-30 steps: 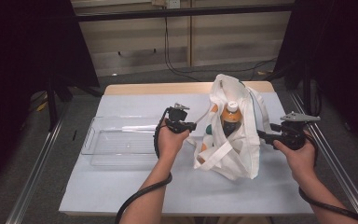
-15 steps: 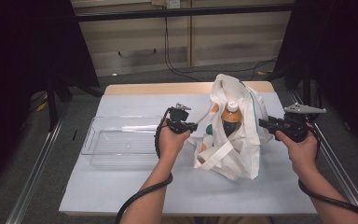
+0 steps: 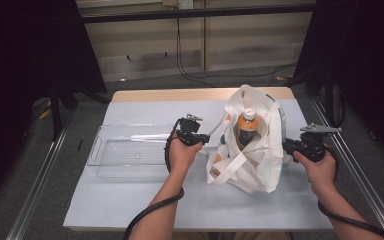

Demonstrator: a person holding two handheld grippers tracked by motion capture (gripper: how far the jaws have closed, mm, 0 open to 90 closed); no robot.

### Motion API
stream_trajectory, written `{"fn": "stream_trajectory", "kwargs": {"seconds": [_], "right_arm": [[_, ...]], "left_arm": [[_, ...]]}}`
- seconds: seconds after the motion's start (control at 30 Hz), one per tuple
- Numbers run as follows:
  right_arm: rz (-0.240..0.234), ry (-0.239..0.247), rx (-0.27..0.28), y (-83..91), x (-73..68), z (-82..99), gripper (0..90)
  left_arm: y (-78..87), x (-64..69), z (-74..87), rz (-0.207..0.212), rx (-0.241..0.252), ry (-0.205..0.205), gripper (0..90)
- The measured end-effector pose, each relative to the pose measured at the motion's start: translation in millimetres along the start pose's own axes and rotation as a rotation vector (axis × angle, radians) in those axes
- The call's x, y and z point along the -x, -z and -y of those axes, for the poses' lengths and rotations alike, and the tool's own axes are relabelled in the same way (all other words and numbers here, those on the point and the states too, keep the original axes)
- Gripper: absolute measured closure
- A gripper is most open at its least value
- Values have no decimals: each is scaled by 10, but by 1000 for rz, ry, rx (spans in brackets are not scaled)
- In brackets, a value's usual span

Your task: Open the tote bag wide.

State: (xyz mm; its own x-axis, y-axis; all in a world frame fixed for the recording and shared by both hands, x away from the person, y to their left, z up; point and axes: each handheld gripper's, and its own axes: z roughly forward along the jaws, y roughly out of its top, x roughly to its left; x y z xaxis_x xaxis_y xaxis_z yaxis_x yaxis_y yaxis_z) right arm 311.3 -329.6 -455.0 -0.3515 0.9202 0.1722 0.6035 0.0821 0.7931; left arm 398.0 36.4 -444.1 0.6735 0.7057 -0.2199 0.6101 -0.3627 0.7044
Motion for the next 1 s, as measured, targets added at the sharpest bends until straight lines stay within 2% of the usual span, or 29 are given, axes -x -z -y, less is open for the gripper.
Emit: {"fn": "stream_trajectory", "kwargs": {"seconds": [0.2, 0.3, 0.37, 0.43, 0.5, 0.53, 0.6, 0.67, 0.73, 0.77, 0.8, 0.9, 1.0], "right_arm": [[-4, -6, 8, -7, 24, 45, 686], [-5, -4, 16, 7, 20, 21, 685], [1, 4, 12, 16, 12, -3, 685], [0, 4, 11, 14, 12, -8, 685], [-1, 0, 15, 13, 6, -15, 685], [-1, 0, 15, 13, 6, -15, 685], [-2, -1, 14, 14, 3, -15, 685], [-3, 2, 13, 14, 1, -18, 685], [-3, 4, 11, 15, -5, -23, 685], [-5, 4, 11, 15, -9, -28, 684], [-5, 4, 11, 15, -9, -28, 684], [-6, 6, 10, 11, -12, -27, 684], [-5, 2, 8, 10, -10, -19, 684]], "left_arm": [[5, 3, -6, 13, 8, -3, 807], [15, 28, -43, 28, 44, 11, 747], [25, 45, -80, 27, 56, 3, 672], [41, 68, -134, 32, 69, -6, 662], [45, 101, -200, 34, 81, -25, 608], [42, 121, -222, 33, 98, -20, 608], [59, 142, -296, 39, 107, -49, 595], [69, 174, -361, 39, 128, -56, 582], [75, 200, -407, 46, 133, -72, 589], [70, 220, -418, 44, 139, -67, 646], [68, 230, -427, 46, 140, -68, 646], [43, 228, -397, 52, 88, -37, 807], [-14, 196, -295, 64, 69, -10, 836]]}}
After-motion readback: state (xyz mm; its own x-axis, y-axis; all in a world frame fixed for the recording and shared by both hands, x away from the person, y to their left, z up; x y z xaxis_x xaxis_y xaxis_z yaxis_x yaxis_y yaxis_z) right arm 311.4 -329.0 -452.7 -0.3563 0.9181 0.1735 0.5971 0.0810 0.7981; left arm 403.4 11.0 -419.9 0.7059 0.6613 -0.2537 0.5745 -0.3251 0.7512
